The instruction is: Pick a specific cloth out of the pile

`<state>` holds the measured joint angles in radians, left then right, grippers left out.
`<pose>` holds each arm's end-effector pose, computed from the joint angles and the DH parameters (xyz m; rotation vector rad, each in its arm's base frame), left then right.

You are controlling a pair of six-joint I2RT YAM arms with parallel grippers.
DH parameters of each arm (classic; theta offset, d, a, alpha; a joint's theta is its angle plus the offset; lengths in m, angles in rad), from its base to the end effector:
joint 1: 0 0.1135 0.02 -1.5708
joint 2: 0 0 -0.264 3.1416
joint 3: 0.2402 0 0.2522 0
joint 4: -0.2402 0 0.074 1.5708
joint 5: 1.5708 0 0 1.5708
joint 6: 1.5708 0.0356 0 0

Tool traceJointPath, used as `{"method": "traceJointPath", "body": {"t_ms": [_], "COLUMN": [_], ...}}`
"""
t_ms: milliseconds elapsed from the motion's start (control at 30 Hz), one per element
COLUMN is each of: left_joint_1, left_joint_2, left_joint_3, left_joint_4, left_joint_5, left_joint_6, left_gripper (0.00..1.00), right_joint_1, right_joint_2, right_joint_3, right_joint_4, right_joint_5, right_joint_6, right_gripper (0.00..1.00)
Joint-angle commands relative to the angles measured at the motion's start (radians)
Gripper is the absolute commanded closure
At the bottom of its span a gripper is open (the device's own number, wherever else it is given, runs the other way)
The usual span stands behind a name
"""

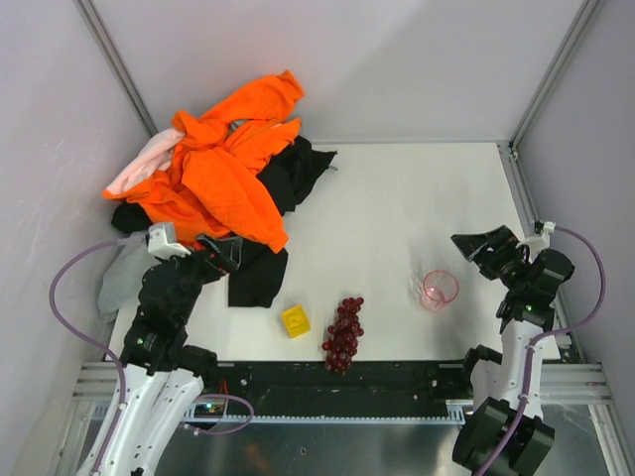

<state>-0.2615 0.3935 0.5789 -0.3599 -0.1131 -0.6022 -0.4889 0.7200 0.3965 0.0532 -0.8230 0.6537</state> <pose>0.1108 -0.0255 0.2999 -0.3834 1.7324 -0.5313 0.1601 -0.0556 0.2404 0.4560 1.7800 0.8677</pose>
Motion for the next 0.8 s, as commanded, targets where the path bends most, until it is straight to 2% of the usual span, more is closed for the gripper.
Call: {"method": "traceJointPath", "body": {"t_ms": [0,167,333,433,533,667,767], "left_joint_1": [0.007,0.006,0.005,0.000,-0.009,-0.015,-0.016], "left_joint_2": [-0.024,0.089,0.255,0.337,0.393,0.441,0.449], "left_joint_3": [-0.022,0.042,0.152,0.238,0.322,0.389,0.408], "left_joint_4": [-0.009,-0.065,-0.170,-0.275,-0.389,-0.506,-0.548], "left_joint_5": [-0.011,0.052,0.140,0.140,0.061,-0.039,-0.086], "left_joint_6": [0.003,0.015,0.034,0.080,0.115,0.154,0.148], "left_gripper": [0.00,0.00,0.00,0.00,0.00,0.00,0.00], "right_joint_1": [0.000,0.072,0.249,0.418,0.663,0.972,1.149], "right_joint_2": [-0.026,-0.060,-0.059,-0.028,0.022,0.125,0.211], "right_joint_3": [0.057,0.056,0.062,0.083,0.122,0.220,0.282], "right_joint_4": [-0.081,-0.160,-0.154,-0.175,-0.220,-0.341,-0.409], "right_joint_5": [-0.036,0.040,0.148,0.283,0.456,0.825,1.008], "right_joint_6": [-0.050,-0.079,-0.048,-0.052,-0.068,-0.083,-0.090], "right_gripper": [0.01,0.01,0.01,0.01,0.01,0.01,0.01]}}
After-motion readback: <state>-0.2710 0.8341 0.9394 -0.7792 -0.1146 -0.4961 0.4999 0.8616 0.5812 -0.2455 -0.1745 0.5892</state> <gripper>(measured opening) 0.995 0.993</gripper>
